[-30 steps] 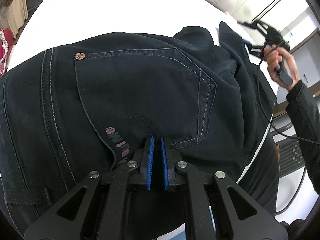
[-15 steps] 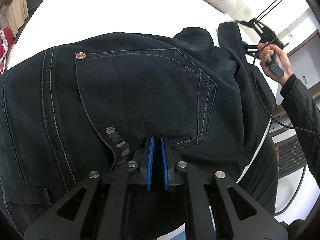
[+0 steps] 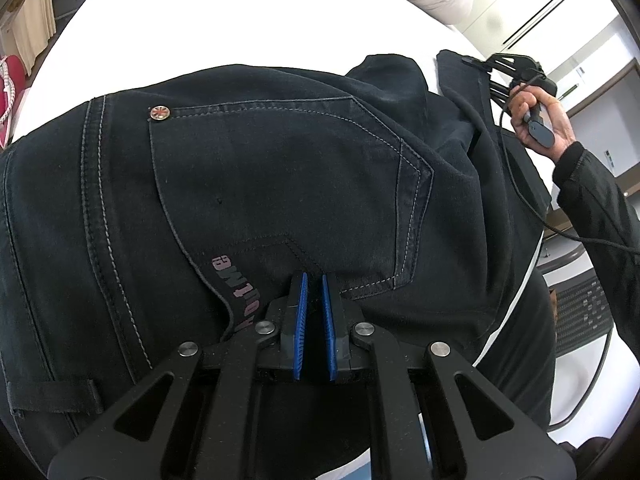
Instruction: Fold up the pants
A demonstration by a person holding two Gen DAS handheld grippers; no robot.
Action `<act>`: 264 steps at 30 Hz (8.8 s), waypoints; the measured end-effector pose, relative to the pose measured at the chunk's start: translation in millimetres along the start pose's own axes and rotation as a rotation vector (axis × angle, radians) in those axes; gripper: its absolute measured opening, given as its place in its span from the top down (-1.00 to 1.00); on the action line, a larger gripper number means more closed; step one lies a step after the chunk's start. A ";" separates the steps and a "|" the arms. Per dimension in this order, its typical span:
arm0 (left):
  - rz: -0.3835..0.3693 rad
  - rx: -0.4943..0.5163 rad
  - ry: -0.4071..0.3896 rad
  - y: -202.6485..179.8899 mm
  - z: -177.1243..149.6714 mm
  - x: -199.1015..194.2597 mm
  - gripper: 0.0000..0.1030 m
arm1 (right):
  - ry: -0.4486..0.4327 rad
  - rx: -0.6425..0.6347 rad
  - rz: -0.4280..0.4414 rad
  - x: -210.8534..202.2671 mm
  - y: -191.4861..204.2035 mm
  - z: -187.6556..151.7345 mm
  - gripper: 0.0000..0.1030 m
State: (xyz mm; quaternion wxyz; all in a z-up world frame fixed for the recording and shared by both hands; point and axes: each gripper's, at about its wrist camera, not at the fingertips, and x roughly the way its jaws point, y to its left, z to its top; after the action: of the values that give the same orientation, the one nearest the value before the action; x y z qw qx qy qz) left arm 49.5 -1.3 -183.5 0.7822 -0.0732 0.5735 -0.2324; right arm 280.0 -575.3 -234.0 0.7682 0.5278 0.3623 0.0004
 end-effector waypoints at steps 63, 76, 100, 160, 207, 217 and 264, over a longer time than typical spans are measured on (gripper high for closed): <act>0.013 0.001 -0.012 -8.3 -2.2 -12.8 0.84 | -0.368 0.232 -0.154 -254.2 -182.0 -63.8 0.94; -0.017 -0.029 -0.056 -3.1 -12.7 -17.1 0.84 | -0.125 0.090 0.005 -250.9 -90.1 -170.4 -0.02; -0.025 -0.023 -0.059 3.3 -17.8 -27.0 0.84 | 0.180 0.154 0.002 -150.7 -67.8 -248.7 0.92; -0.025 -0.051 -0.092 25.2 30.9 3.6 0.84 | 0.629 -0.409 -0.025 72.4 100.2 -263.2 1.00; 0.070 -0.005 -0.075 -12.5 28.0 22.9 0.84 | -0.167 -0.013 -0.074 -203.3 -76.7 -43.5 0.80; 0.055 -0.011 -0.096 -5.3 19.8 13.0 0.84 | 0.178 -0.042 0.098 -119.8 -87.9 -154.6 1.00; 0.082 -0.019 -0.207 -9.5 6.7 -56.0 0.84 | -0.401 -0.027 -0.308 -273.0 -113.2 -67.0 -0.27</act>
State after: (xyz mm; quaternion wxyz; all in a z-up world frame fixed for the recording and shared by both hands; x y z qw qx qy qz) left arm 39.9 14.3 -129.3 0.8452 -0.0807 0.4944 -0.1860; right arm -1.9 -675.7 -186.1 0.8229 0.4453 0.2787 -0.2166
